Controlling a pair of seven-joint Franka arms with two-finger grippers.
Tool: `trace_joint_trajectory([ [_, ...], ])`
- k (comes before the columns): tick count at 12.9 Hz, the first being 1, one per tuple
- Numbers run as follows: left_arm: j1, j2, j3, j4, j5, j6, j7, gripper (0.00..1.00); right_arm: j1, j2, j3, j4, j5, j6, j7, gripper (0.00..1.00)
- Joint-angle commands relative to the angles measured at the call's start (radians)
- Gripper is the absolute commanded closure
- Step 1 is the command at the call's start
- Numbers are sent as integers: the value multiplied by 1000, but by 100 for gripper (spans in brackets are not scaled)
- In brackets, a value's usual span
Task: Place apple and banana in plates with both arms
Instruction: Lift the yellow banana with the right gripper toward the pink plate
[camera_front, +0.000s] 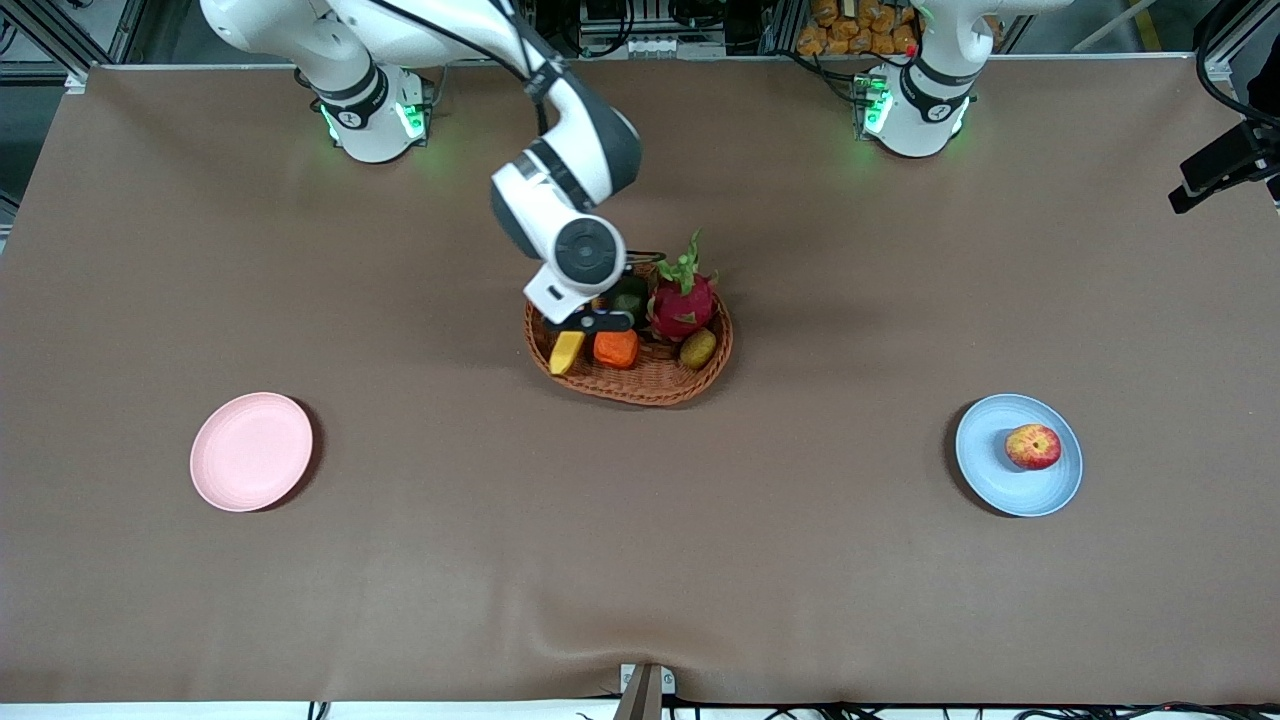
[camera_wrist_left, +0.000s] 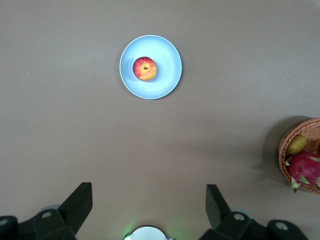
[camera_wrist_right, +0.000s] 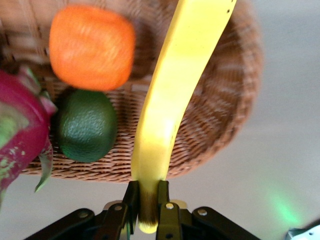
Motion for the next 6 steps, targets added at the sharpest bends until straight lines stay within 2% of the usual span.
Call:
trace_joint_trajectory([
  [1, -6, -5, 6, 3, -3, -13, 19, 0, -43, -64, 13, -14, -3, -24, 3, 100],
  [4, -6, -5, 4, -2, -4, -13, 25, 0, -71, -112, 3, -23, -42, -30, -3, 100],
  [6, -6, -5, 4, -2, -4, -13, 27, 0, -130, -127, -2, -23, -145, -51, -41, 100],
])
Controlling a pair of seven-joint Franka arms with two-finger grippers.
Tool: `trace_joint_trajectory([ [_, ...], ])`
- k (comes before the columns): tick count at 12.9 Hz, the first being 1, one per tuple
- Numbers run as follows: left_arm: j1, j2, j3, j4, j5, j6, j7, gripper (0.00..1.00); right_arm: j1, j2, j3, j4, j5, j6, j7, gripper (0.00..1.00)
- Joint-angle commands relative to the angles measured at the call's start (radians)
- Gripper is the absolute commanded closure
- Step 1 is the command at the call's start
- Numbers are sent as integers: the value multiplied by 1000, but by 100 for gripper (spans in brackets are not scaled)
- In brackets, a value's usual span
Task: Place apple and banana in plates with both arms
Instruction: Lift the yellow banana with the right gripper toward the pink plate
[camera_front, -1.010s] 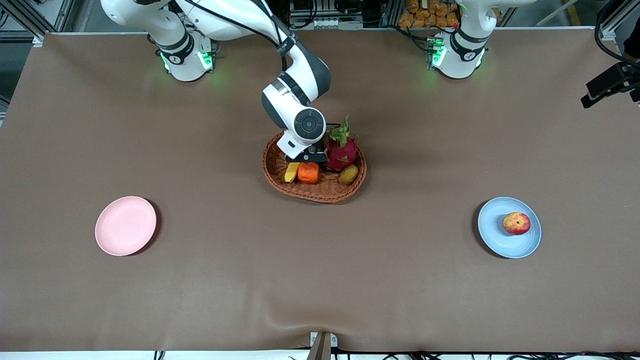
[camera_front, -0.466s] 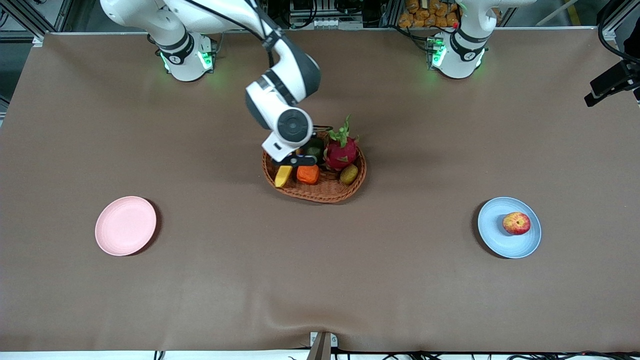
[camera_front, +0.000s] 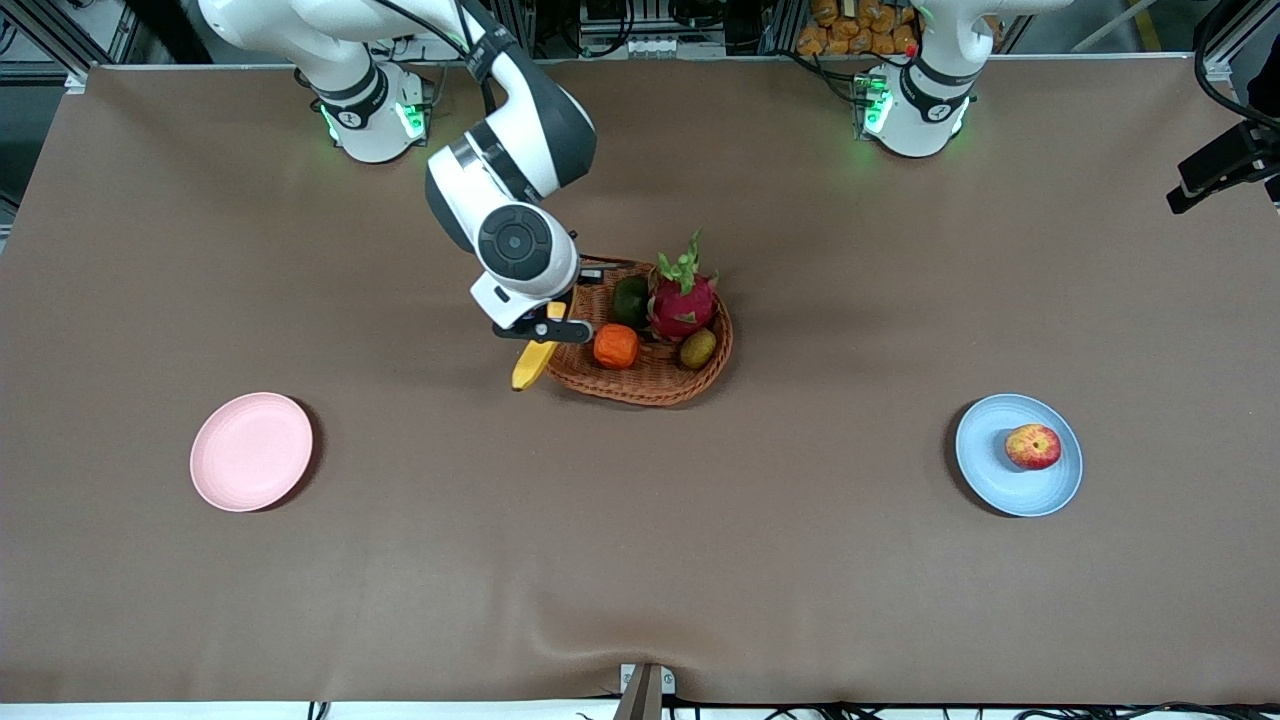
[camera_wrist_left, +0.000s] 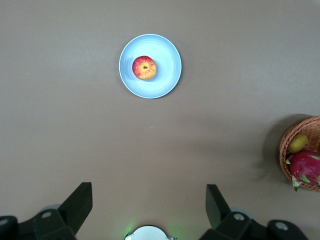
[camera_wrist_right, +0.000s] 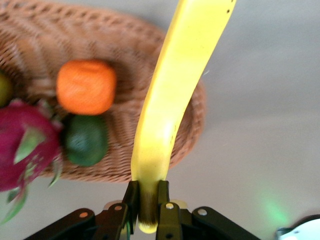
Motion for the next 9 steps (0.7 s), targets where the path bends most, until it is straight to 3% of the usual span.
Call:
trace_joint_trajectory([
  [1, -5, -4, 4, 2, -3, -13, 20, 0, -93, -46, 5, -24, -118, -21, -66, 100],
  [5, -7, 3, 1, 2, -9, -8, 20, 0, -239, -69, 5, -34, -243, -70, -218, 100],
  [7, -1, 1, -3, 1, -11, -8, 21, 0, -286, -70, 5, -34, -348, -90, -226, 100],
  [9, 2, 3, -3, 1, -11, -8, 21, 0, -366, -60, 5, -34, -375, -107, -281, 100],
])
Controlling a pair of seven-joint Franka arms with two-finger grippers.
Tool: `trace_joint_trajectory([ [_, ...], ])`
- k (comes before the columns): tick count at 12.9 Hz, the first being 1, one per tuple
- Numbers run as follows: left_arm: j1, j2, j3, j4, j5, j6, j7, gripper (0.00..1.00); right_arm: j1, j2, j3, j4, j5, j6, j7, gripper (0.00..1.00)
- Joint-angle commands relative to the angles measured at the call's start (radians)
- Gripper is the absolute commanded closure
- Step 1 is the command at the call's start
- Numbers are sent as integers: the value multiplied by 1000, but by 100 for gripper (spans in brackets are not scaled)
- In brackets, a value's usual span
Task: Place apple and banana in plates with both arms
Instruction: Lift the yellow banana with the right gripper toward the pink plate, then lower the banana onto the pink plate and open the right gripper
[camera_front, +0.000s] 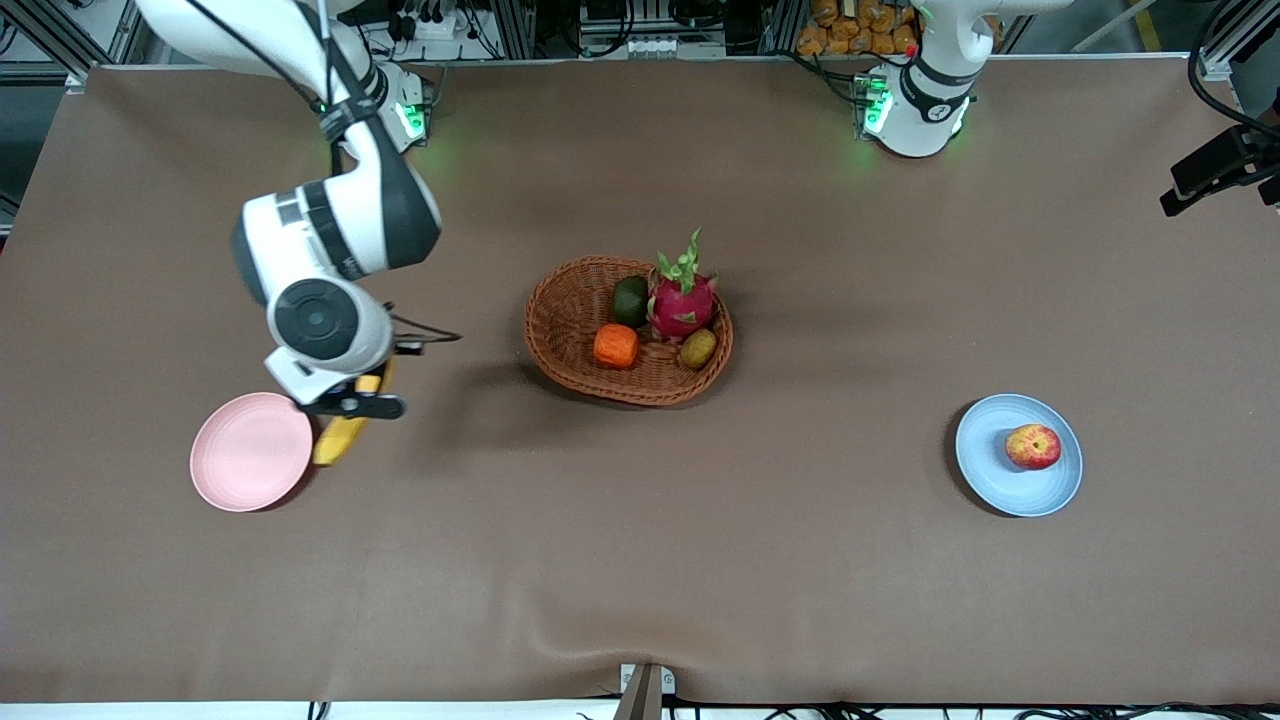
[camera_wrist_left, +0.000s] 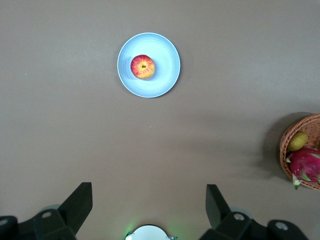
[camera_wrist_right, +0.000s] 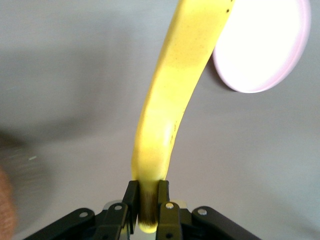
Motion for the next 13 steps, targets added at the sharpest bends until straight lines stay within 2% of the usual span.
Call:
trace_joint_trajectory([
  [1, 2, 0, 1, 2, -11, -8, 18, 0, -105, -24, 17, -30, -42, -19, -101, 100],
  [4, -3, 3, 1, 1, -11, -5, 18, 0, -238, 14, 19, -27, -129, -15, -220, 100],
  [6, -4, 12, 1, -1, -12, -5, 18, 0, -289, 60, 19, -21, -192, 23, -273, 100],
  [9, -6, 15, 1, 2, -14, 2, 18, 0, -317, 127, 19, -21, -272, 115, -305, 100],
  [12, -6, 15, 0, 2, -12, 2, 18, 0, -346, 169, 19, -19, -307, 239, -369, 100],
  [13, -4, 15, 0, 2, -11, 2, 18, 0, -350, 172, 20, -19, -307, 257, -385, 92],
])
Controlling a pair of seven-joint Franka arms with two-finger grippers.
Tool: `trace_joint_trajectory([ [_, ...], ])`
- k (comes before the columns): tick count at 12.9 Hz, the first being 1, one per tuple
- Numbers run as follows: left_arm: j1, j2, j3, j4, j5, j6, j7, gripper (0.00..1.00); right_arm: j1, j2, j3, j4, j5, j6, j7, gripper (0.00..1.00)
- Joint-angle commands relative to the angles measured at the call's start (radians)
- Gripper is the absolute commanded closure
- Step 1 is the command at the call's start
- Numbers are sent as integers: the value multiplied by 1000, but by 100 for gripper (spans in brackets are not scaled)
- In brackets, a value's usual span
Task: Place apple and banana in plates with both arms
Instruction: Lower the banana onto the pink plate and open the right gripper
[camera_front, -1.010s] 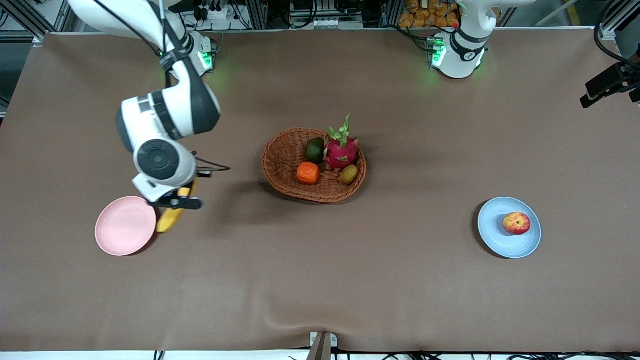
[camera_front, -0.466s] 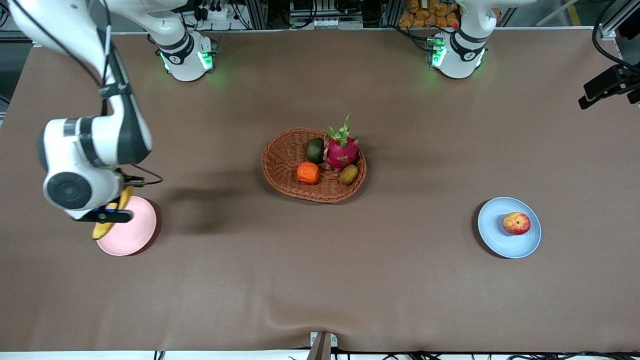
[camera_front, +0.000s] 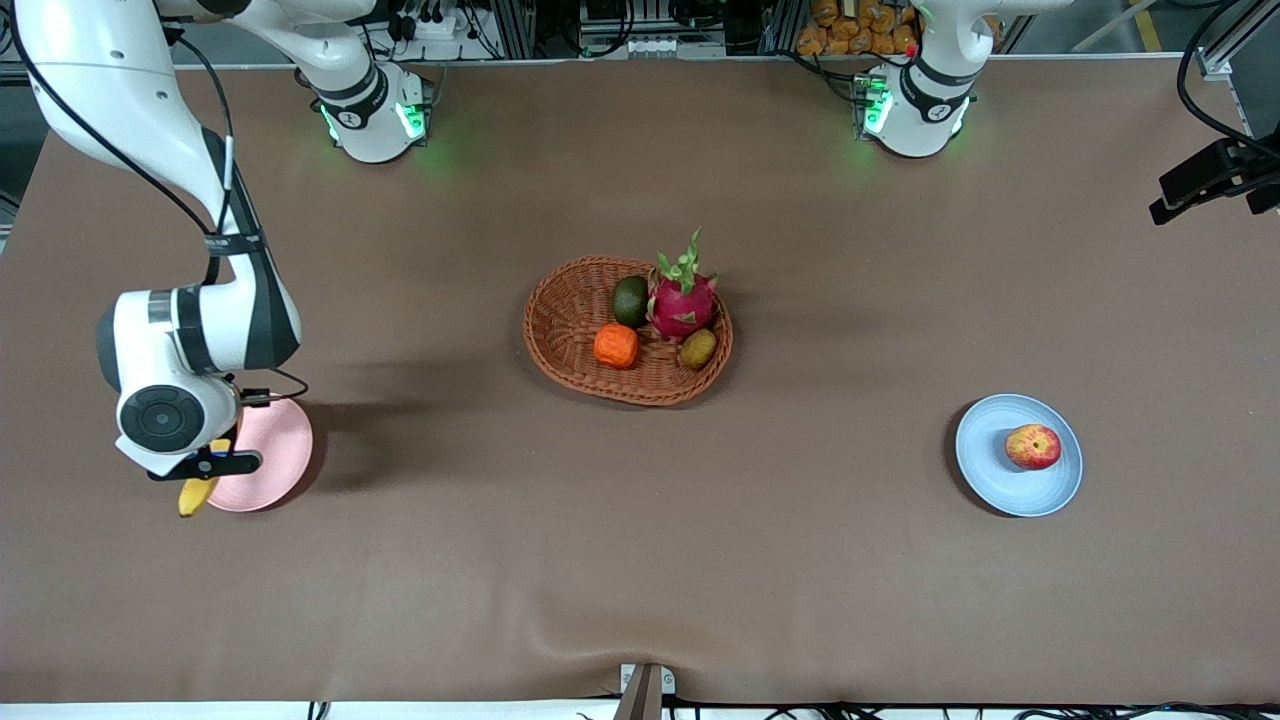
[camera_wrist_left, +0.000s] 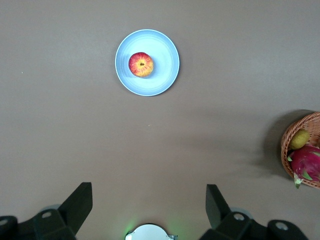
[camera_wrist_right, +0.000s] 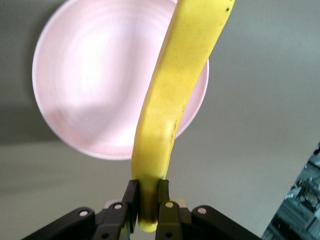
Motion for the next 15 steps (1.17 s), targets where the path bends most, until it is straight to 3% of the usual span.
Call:
trace_joint_trajectory([
  [1, -1, -1, 3, 7, -9, 0, 18, 0, -33, 2, 19, 8, -34, 29, -59, 50],
  [2, -1, -1, 3, 7, -9, 0, 18, 0, -35, 1, 20, 13, -32, 28, -70, 1],
  [6, -3, 1, 5, 7, -4, 1, 18, 0, -21, -94, 31, 34, 15, -62, -70, 0],
  [10, -4, 2, 5, 7, -1, 0, 16, 0, -30, -293, 27, 36, 239, -129, -192, 0],
  [15, -4, 2, 6, 12, 1, -2, 16, 0, -68, -522, 19, 21, 377, -283, -219, 0],
])
